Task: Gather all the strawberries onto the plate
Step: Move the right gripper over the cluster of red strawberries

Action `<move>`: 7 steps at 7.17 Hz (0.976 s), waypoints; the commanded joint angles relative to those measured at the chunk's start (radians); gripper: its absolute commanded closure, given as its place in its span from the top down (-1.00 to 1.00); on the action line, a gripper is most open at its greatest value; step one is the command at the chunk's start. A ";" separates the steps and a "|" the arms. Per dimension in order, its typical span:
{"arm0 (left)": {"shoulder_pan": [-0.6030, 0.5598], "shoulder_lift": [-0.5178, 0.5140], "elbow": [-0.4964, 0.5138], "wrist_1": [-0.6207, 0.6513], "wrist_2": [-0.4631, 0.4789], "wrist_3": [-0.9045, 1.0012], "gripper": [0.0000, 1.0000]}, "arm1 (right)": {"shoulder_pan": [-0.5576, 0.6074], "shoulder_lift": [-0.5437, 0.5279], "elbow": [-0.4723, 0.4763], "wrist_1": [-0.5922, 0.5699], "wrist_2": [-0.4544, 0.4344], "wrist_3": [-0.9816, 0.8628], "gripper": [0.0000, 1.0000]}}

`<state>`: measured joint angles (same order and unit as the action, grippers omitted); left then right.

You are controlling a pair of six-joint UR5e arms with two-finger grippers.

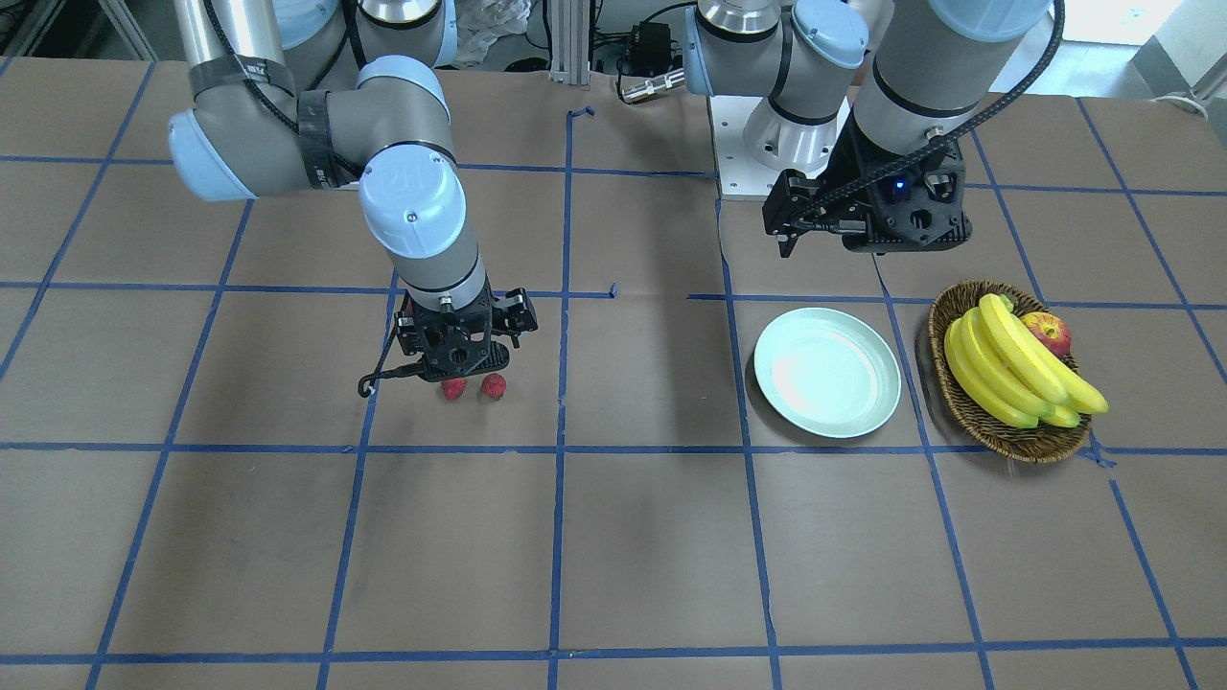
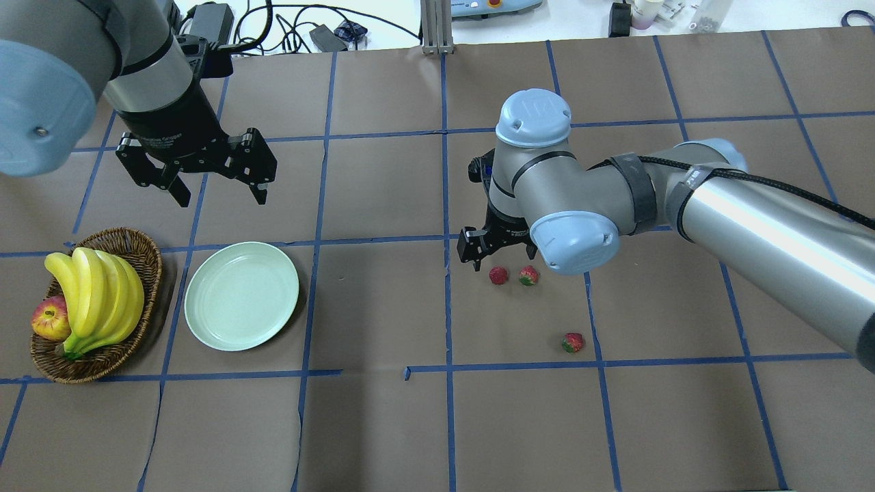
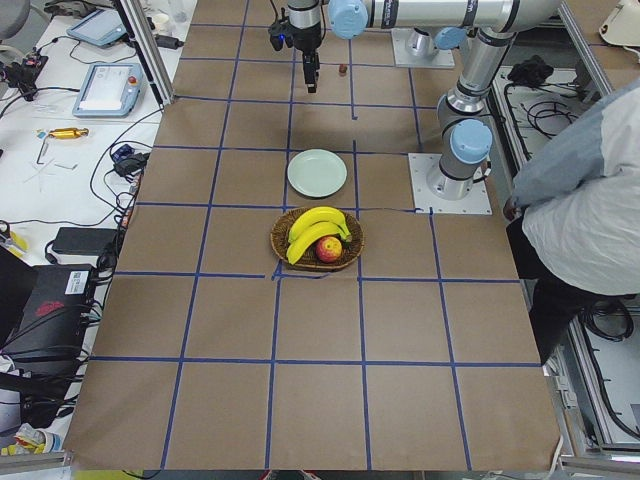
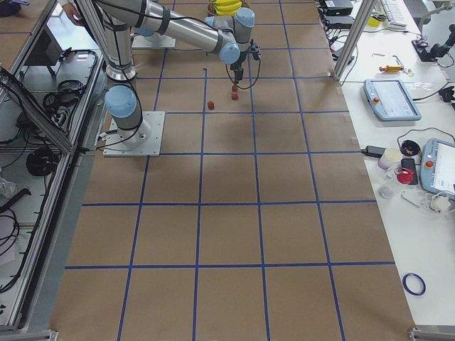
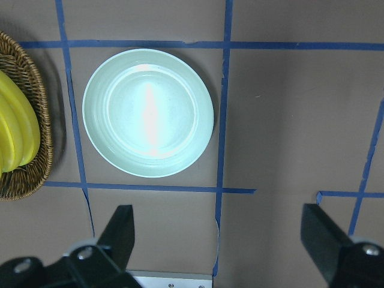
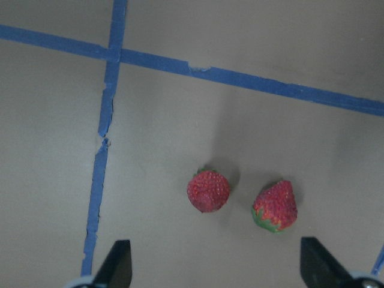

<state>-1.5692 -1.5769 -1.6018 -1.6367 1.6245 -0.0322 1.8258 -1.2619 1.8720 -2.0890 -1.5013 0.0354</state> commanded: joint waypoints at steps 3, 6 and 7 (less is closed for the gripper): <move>0.000 0.000 -0.009 0.000 0.000 0.000 1.00 | 0.003 0.064 -0.001 -0.014 0.001 -0.005 0.58; 0.000 0.000 -0.009 0.000 0.000 -0.002 1.00 | 0.009 0.095 -0.001 -0.016 0.003 -0.005 0.61; 0.000 0.000 -0.009 0.000 0.000 -0.002 1.00 | 0.022 0.096 -0.001 -0.017 0.003 -0.003 0.61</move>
<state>-1.5692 -1.5770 -1.6106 -1.6368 1.6245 -0.0337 1.8365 -1.1695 1.8714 -2.1052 -1.4992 0.0307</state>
